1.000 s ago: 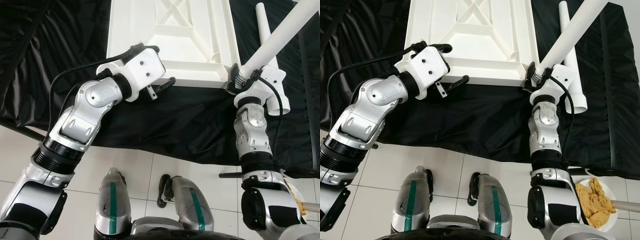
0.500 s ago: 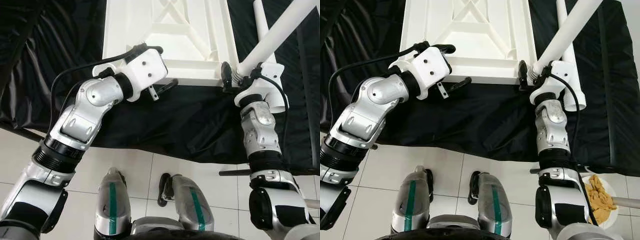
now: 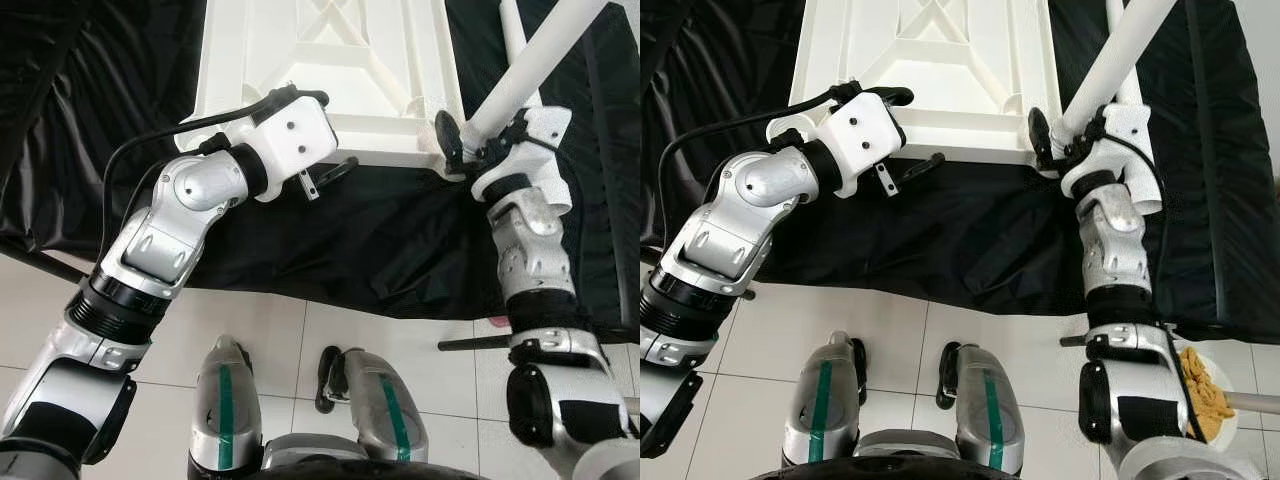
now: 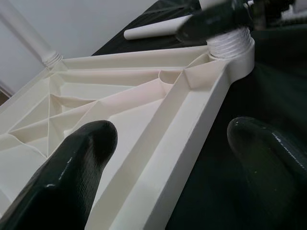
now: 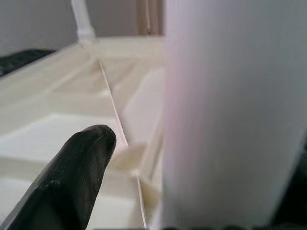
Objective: Building children table
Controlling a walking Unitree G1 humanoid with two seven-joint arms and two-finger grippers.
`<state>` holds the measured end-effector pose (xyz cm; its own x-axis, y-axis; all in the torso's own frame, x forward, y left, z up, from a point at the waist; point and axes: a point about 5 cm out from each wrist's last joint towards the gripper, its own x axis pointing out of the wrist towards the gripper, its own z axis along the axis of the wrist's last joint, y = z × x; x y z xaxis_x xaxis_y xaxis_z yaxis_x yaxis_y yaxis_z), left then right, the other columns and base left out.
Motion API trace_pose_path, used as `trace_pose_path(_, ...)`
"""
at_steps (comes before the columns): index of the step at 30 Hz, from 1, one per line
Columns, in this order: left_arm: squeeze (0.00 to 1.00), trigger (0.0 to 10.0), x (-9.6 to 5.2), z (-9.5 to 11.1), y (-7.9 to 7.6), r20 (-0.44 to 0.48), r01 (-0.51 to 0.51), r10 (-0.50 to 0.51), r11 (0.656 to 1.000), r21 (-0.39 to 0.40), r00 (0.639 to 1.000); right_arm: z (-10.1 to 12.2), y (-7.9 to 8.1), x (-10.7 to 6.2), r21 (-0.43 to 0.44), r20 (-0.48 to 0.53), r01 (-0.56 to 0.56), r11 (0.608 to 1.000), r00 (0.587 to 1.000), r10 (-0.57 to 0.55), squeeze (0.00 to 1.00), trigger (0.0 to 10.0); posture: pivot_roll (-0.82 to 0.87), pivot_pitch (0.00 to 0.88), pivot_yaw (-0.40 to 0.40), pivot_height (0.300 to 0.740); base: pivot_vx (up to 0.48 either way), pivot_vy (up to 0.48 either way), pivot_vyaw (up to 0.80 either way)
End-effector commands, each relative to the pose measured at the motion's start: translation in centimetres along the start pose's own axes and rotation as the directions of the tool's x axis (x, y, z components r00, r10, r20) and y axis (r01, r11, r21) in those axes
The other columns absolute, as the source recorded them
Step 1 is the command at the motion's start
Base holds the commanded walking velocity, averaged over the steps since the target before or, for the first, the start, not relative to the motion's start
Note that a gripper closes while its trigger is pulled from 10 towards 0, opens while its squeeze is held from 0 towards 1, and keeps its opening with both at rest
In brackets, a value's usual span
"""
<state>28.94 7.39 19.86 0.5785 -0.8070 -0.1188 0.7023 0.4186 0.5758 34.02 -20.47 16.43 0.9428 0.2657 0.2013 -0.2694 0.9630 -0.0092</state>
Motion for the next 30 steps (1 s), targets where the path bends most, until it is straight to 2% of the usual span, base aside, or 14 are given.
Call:
trace_pose_path(1,0.00,10.0,0.2,0.0,-0.4,0.001,0.025,-0.025,1.000,0.016,1.000,0.1,-0.3,0.1,-0.004,-0.022,-0.053,0.999,0.998,0.053,0.00,10.0,0.12,0.066,-0.071,0.740,0.000,0.000,0.00)
trace_pose_path(8,0.00,10.0,0.2,0.1,-0.3,0.003,0.028,-0.028,0.999,0.017,1.000,0.8,-0.6,0.6,-0.017,-0.020,-0.099,0.995,0.995,0.099,0.00,10.0,0.13,0.066,-0.069,0.740,0.000,0.000,0.00)
trace_pose_path(14,0.00,10.0,0.2,0.1,-0.3,0.000,0.025,-0.025,0.999,0.020,1.000,2.5,-1.4,1.2,-0.028,-0.017,-0.165,0.986,0.986,0.165,0.00,10.0,0.13,0.070,-0.070,0.740,0.000,0.000,0.00)
trace_pose_path(20,0.00,10.0,0.0,0.0,-0.2,-0.001,0.020,-0.020,1.000,0.021,1.000,3.3,-2.3,0.8,-0.030,-0.043,-0.232,0.972,0.972,0.230,0.00,10.0,0.13,0.080,-0.071,0.740,0.000,0.000,0.00)
trace_pose_path(30,0.00,10.0,-0.1,0.0,-0.1,-0.005,0.019,-0.018,1.000,0.020,1.000,3.8,-3.4,-0.1,-0.027,-0.055,-0.244,0.969,0.969,0.242,0.00,10.0,0.12,0.093,-0.061,0.740,0.000,0.000,0.00)
